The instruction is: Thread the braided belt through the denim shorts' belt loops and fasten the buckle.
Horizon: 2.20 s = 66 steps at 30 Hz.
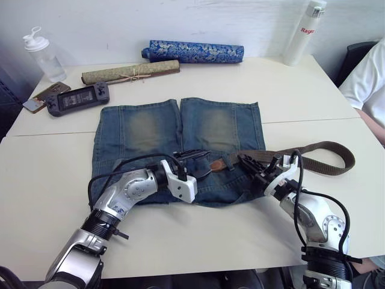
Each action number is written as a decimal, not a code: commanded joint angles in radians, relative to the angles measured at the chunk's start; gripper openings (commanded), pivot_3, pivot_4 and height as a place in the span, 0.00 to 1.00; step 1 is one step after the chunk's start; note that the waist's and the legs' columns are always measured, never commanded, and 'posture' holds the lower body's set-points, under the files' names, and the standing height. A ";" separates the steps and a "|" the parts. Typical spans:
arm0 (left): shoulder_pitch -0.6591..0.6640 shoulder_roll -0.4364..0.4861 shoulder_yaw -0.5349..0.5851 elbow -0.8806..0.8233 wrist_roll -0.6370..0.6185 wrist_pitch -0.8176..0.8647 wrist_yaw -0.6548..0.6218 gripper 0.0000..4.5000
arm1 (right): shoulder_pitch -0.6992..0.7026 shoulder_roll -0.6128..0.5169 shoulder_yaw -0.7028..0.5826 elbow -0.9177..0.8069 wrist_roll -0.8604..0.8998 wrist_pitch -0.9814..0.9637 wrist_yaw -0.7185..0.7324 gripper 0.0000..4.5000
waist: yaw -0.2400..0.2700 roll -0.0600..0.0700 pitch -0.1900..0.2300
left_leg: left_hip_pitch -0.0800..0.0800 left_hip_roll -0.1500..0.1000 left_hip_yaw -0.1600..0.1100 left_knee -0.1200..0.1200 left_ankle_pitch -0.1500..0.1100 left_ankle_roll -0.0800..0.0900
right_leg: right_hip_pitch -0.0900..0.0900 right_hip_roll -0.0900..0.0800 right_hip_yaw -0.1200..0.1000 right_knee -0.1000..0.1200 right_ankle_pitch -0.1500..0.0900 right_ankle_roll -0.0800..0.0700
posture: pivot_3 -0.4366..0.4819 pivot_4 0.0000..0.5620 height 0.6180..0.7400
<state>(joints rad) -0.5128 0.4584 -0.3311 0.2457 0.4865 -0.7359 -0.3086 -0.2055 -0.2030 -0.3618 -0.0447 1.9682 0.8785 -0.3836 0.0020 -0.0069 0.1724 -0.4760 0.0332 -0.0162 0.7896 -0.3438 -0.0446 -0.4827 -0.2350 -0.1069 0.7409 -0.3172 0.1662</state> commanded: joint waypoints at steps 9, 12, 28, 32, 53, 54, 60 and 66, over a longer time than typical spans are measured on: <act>0.069 0.020 0.032 -0.105 -0.343 0.134 -0.225 0.69 | 0.026 0.074 -0.029 -0.054 0.004 0.017 -0.038 0.00 | -0.006 0.000 -0.001 | 0.000 0.000 0.000 0.000 0.000 0.000 | -0.001 0.000 0.000 0.000 0.000 0.000 | 0.48 0.27 0.22; 0.132 0.113 0.084 -0.236 -0.510 0.225 -0.344 0.69 | 0.028 0.070 -0.027 -0.072 0.004 0.013 -0.051 0.00 | -0.009 0.001 0.000 | -0.001 0.000 0.000 -0.001 0.000 0.000 | -0.002 0.000 0.000 0.000 -0.001 0.000 | 0.48 0.27 0.22; 0.262 0.192 0.215 -0.531 -0.719 0.471 -0.458 0.69 | -0.047 0.237 -0.172 -0.056 0.004 0.077 -0.064 0.00 | -0.010 0.004 0.002 | -0.002 0.001 0.000 -0.001 0.000 0.000 | -0.004 0.001 0.000 0.002 -0.002 -0.001 | 0.48 0.27 0.22; 0.270 0.174 0.213 -0.536 -0.695 0.474 -0.463 0.69 | -0.070 0.268 -0.249 -0.027 0.004 0.115 -0.072 0.00 | -0.008 0.005 0.003 | -0.003 0.001 0.000 -0.001 0.000 0.000 | -0.005 0.001 0.001 0.003 -0.002 -0.001 | 0.48 0.27 0.22; 0.085 0.084 0.085 -0.223 -0.174 0.069 -0.263 0.69 | -0.040 0.356 -0.254 -0.040 0.004 0.205 -0.027 0.00 | -0.020 0.005 0.003 | -0.014 0.000 0.001 0.001 0.000 0.001 | -0.019 0.001 0.003 0.010 -0.002 -0.001 | 0.48 0.27 0.22; 0.077 0.079 0.082 -0.213 -0.160 0.069 -0.254 0.69 | -0.040 0.356 -0.252 -0.043 0.004 0.204 -0.028 0.00 | -0.021 0.005 0.003 | -0.014 0.000 0.001 0.001 0.000 0.001 | -0.020 0.001 0.003 0.010 -0.002 -0.001 | 0.48 0.27 0.22; 0.025 0.040 0.080 -0.189 -0.007 0.121 -0.151 0.69 | -0.020 0.380 -0.225 -0.089 0.004 0.178 -0.047 0.00 | -0.028 0.005 0.003 | -0.015 0.000 0.001 0.001 0.000 0.001 | -0.020 0.001 0.003 0.010 -0.002 -0.001 | 0.48 0.27 0.22; 0.017 0.040 0.085 -0.190 0.037 0.142 -0.105 0.69 | 0.003 0.391 -0.196 -0.124 0.004 0.161 -0.050 0.00 | -0.028 0.005 0.003 | -0.015 0.000 0.001 0.001 0.000 0.001 | -0.020 0.001 0.003 0.010 -0.002 -0.001 | 0.48 0.27 0.22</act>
<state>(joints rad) -0.4750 0.4991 -0.2535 0.0596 0.5165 -0.5970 -0.4380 -0.2222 0.1427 -0.5832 -0.1205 1.9555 1.0430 -0.4381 -0.0258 -0.0017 0.1752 -0.4907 0.0335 -0.0155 0.7911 -0.3437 -0.0434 -0.5026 -0.2342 -0.1036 0.7510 -0.3195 0.1654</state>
